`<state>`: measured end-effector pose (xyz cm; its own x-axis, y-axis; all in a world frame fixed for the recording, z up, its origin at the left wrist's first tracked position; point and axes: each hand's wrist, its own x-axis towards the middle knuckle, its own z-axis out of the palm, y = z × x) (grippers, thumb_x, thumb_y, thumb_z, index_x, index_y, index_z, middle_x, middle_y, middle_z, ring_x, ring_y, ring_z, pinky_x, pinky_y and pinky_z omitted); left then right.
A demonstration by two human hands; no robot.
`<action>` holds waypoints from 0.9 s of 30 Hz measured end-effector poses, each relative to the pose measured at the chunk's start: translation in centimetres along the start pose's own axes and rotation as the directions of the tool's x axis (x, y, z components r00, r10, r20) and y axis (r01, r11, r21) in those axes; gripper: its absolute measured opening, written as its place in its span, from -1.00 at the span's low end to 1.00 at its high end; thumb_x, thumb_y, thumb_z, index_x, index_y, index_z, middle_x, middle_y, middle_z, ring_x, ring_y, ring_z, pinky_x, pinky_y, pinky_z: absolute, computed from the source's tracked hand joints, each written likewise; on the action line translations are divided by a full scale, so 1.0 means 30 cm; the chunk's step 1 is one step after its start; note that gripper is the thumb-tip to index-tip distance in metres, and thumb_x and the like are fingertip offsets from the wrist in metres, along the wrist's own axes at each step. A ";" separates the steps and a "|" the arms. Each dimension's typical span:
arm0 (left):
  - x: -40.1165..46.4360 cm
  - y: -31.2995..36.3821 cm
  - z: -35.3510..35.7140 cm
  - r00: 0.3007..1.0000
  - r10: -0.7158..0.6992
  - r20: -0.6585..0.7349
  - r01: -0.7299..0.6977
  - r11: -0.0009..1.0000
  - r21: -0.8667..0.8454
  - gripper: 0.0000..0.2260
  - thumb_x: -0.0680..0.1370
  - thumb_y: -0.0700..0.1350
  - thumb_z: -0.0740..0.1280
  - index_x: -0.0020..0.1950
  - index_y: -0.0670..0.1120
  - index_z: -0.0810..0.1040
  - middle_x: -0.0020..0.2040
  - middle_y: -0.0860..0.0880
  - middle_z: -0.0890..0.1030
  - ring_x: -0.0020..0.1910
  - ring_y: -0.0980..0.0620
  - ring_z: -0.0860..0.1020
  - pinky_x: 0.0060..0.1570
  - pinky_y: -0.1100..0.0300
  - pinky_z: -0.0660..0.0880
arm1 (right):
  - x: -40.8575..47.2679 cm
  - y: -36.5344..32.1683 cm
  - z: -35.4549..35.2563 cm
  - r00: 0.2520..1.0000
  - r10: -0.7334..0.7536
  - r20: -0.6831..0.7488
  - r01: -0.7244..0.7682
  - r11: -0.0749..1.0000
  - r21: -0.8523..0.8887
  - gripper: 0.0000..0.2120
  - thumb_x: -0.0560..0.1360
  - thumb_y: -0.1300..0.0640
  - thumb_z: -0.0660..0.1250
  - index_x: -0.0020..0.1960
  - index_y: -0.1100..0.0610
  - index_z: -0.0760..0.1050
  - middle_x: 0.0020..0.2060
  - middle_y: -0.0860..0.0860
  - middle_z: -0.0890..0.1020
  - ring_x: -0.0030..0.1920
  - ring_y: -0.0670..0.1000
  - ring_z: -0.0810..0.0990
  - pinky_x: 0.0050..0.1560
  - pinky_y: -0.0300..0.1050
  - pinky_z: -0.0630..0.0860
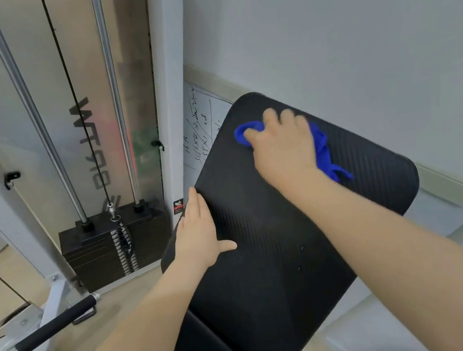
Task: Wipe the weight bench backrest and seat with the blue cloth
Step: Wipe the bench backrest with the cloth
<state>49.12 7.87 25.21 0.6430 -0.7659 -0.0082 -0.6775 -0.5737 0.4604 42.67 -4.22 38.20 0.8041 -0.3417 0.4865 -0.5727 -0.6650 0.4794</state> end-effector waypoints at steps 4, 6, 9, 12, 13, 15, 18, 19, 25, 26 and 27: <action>0.010 0.004 0.010 1.000 -0.023 0.015 0.023 1.000 0.016 0.13 0.31 0.21 0.46 0.48 -0.29 -0.25 0.54 -0.16 -0.22 0.54 -0.07 -0.03 0.49 0.08 0.11 | -0.107 -0.051 0.040 0.999 0.019 0.036 -0.020 1.000 0.008 -0.76 0.24 0.14 0.40 -0.09 0.06 0.59 -0.25 0.07 0.52 -0.30 0.09 0.44 -0.31 -0.10 0.21; 0.015 0.005 0.010 0.999 -0.036 0.024 0.035 0.999 0.035 0.14 0.31 0.22 0.44 0.48 -0.30 -0.26 0.54 -0.18 -0.22 0.54 -0.06 -0.08 0.50 0.11 0.09 | -0.206 -0.114 0.059 0.983 -0.156 0.094 0.157 0.988 0.000 -0.75 0.26 0.11 0.38 -0.06 0.00 0.60 -0.26 0.01 0.53 -0.30 0.04 0.42 -0.31 -0.11 0.28; 0.001 0.014 0.007 0.999 -0.044 0.009 0.043 0.998 0.054 0.12 0.32 0.22 0.44 0.48 -0.29 -0.23 0.54 -0.20 -0.20 0.54 -0.09 -0.03 0.48 0.10 0.12 | -0.236 -0.092 0.058 0.908 -0.348 0.233 0.349 0.936 0.036 -0.75 0.40 0.14 0.26 0.06 0.02 0.53 -0.10 0.01 0.51 -0.14 0.05 0.43 -0.20 -0.09 0.27; -0.031 0.035 0.006 0.994 -0.079 -0.076 0.081 0.996 0.035 0.03 0.35 0.14 0.46 0.50 -0.24 -0.13 0.54 -0.19 -0.15 0.50 -0.15 0.14 0.44 0.04 0.22 | -0.126 0.004 0.015 0.987 -0.154 0.054 0.155 0.988 -0.021 -0.85 0.36 0.14 0.33 -0.08 0.02 0.56 -0.13 0.04 0.52 -0.16 0.09 0.45 -0.24 -0.08 0.20; -0.039 0.037 0.010 0.995 -0.066 -0.081 0.069 0.997 0.040 -0.02 0.37 0.12 0.45 0.51 -0.21 -0.12 0.54 -0.19 -0.11 0.50 -0.16 0.15 0.44 0.02 0.23 | -0.108 0.021 0.016 0.994 -0.093 0.054 0.093 0.996 0.008 -0.87 0.36 0.15 0.33 -0.09 0.04 0.55 -0.12 0.07 0.53 -0.16 0.11 0.44 -0.24 -0.07 0.18; -0.050 0.033 0.012 0.998 -0.042 -0.047 0.044 0.999 0.028 -0.10 0.43 0.10 0.40 0.52 -0.15 -0.12 0.54 -0.18 -0.05 0.50 -0.17 0.13 0.43 0.00 0.23 | -0.131 0.005 0.038 0.998 -0.043 0.047 0.042 0.999 0.023 -0.87 0.28 0.19 0.37 -0.18 0.08 0.54 -0.22 0.09 0.51 -0.26 0.10 0.42 -0.29 -0.08 0.17; -0.054 0.018 -0.002 1.000 -0.027 -0.011 0.028 0.999 0.028 -0.13 0.46 0.11 0.36 0.52 -0.13 -0.14 0.54 -0.17 -0.02 0.50 -0.16 0.14 0.40 0.01 0.24 | -0.244 -0.083 0.058 0.991 -0.121 0.058 0.117 0.991 0.059 -0.85 0.24 0.18 0.39 -0.18 0.08 0.56 -0.31 0.05 0.48 -0.32 0.08 0.40 -0.33 -0.09 0.21; -0.053 0.015 -0.007 1.000 -0.021 -0.009 0.021 0.999 0.040 -0.14 0.47 0.11 0.35 0.52 -0.13 -0.14 0.54 -0.18 -0.02 0.50 -0.15 0.13 0.40 0.02 0.24 | -0.293 -0.113 0.063 0.971 -0.201 0.130 0.190 0.977 0.095 -0.84 0.31 0.16 0.35 -0.09 0.08 0.55 -0.25 0.06 0.50 -0.27 0.09 0.41 -0.29 -0.07 0.23; -0.074 0.056 -0.005 1.000 0.026 0.015 -0.025 0.999 -0.031 -0.12 0.46 0.15 0.34 0.52 -0.20 -0.11 0.55 -0.17 -0.11 0.53 -0.12 0.00 0.47 0.03 0.11 | -0.222 0.018 0.012 0.986 -0.143 0.088 0.146 0.989 -0.028 -0.90 0.24 0.17 0.40 -0.24 0.05 0.56 -0.28 0.06 0.50 -0.30 0.09 0.43 -0.31 -0.09 0.17; -0.077 0.069 0.002 0.999 0.015 0.028 -0.012 0.996 -0.090 -0.10 0.44 0.16 0.36 0.52 -0.20 -0.12 0.55 -0.15 -0.13 0.53 -0.11 -0.02 0.47 0.03 0.11 | -0.187 0.062 0.008 0.998 -0.061 0.009 0.062 0.998 -0.028 -0.89 0.21 0.18 0.41 -0.27 0.06 0.56 -0.31 0.07 0.50 -0.33 0.09 0.42 -0.32 -0.10 0.16; -0.078 0.082 0.007 0.999 -0.007 0.040 0.014 0.987 -0.161 -0.05 0.42 0.17 0.38 0.51 -0.21 -0.13 0.55 -0.14 -0.16 0.53 -0.11 -0.03 0.47 0.02 0.10 | -0.173 0.088 0.009 1.000 -0.009 -0.022 0.009 1.000 -0.007 -0.88 0.21 0.20 0.42 -0.26 0.06 0.57 -0.31 0.08 0.51 -0.34 0.09 0.41 -0.31 -0.10 0.16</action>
<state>45.88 8.19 26.19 0.6332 -0.7725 -0.0470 -0.6020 -0.5298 0.5974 37.01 -4.39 36.74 0.8057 -0.3212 0.4977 -0.5664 -0.6636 0.4887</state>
